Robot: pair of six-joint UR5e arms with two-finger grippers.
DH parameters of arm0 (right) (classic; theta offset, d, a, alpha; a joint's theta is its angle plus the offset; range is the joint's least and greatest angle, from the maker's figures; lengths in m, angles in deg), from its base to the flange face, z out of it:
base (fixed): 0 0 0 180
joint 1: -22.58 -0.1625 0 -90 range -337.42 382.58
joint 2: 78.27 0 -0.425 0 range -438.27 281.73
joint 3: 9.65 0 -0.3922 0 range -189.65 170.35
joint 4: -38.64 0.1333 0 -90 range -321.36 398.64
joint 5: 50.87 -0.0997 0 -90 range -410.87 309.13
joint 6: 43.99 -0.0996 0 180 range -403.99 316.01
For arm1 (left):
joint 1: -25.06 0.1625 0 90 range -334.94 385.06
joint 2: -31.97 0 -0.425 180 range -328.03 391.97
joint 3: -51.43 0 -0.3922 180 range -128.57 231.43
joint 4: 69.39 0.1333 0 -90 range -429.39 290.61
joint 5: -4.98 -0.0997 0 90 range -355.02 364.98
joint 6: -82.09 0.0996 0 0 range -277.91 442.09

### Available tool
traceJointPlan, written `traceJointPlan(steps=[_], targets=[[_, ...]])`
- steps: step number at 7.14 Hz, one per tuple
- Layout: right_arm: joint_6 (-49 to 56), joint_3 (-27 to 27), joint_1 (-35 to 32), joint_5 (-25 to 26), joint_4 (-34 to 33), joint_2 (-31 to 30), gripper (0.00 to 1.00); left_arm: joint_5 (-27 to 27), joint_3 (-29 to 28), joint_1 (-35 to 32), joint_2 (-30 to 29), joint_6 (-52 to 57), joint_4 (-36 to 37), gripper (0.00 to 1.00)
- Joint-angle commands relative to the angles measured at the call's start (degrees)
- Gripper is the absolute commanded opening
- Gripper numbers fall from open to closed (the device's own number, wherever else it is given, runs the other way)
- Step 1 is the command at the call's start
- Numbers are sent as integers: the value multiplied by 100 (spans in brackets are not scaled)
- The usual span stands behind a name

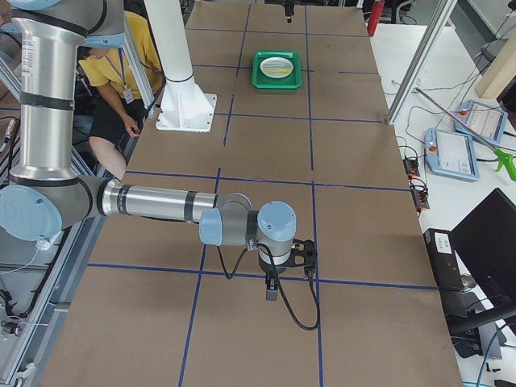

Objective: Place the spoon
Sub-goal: 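Move the left gripper over the yellow spoon on the white plate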

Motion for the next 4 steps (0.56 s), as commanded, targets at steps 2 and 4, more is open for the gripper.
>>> traceJointPlan(steps=[2,4], targets=[[0,0,0,0,0,0,100,-548,-889,1329,-1001,-1447,-56,92],[0,0,0,0,0,0,100,-531,-891,1497,-1003,-1747,-56,65]])
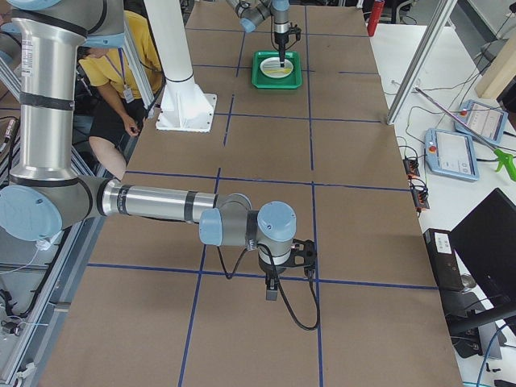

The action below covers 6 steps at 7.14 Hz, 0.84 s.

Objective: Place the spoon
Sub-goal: 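Move the left gripper over the yellow spoon on the white plate, then lower the left gripper and close it on the yellow spoon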

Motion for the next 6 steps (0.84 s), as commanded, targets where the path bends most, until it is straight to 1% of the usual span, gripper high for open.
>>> traceJointPlan(steps=[1,6], targets=[[9,0,0,0,-4,0,100,-2,-47,227,-39,-237,9,54],[0,0,0,0,-4,0,100,-2,-134,281,-30,-501,36,53]])
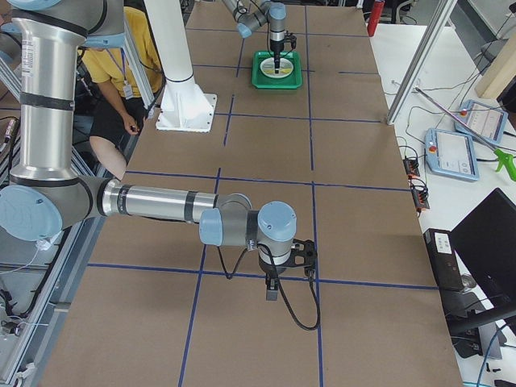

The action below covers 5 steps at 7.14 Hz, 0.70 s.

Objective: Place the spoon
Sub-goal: 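Lower the left gripper and close it on the yellow spoon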

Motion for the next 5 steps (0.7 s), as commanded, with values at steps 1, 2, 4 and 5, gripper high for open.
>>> traceJointPlan(steps=[1,2,4,5], targets=[[-1,0,0,0,0,0,100,-7,-23,18,13,-31,4,43],[-1,0,0,0,0,0,100,-7,-67,18,4,-31,4,40],[8,0,0,0,8,0,100,-15,-76,18,21,-31,4,34],[-1,0,0,0,0,0,100,-16,-67,18,30,-31,12,25]])
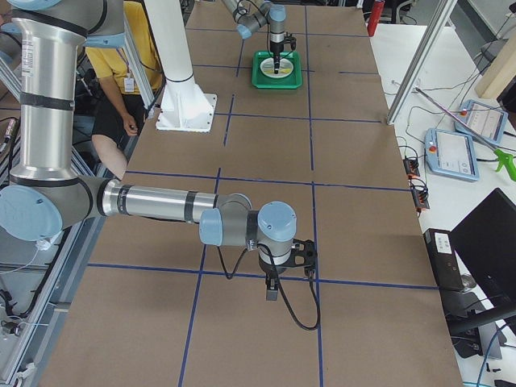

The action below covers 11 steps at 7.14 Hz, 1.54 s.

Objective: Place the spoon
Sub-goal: 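Lower the left gripper and close it on the yellow spoon, then carry the spoon off the plate and lower it onto the tray beside it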

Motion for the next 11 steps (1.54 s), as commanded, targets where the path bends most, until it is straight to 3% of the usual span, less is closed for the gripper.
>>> traceJointPlan(steps=[1,3,5,8,9,10,11], targets=[[-4,0,0,0,-4,0,100,6,10,-8,27,0,7,0],[-4,0,0,0,-4,0,100,6,237,-96,62,9,7,0],[-4,0,0,0,-4,0,100,6,509,-87,-139,-17,574,0],[-4,0,0,0,-4,0,100,-370,99,367,-991,-825,789,0],[-4,0,0,0,-4,0,100,-424,54,431,-1036,-818,780,14],[-4,0,0,0,-4,0,100,-442,71,440,-1019,-809,780,87],[-4,0,0,0,-4,0,100,-443,71,423,-993,-783,780,99]])
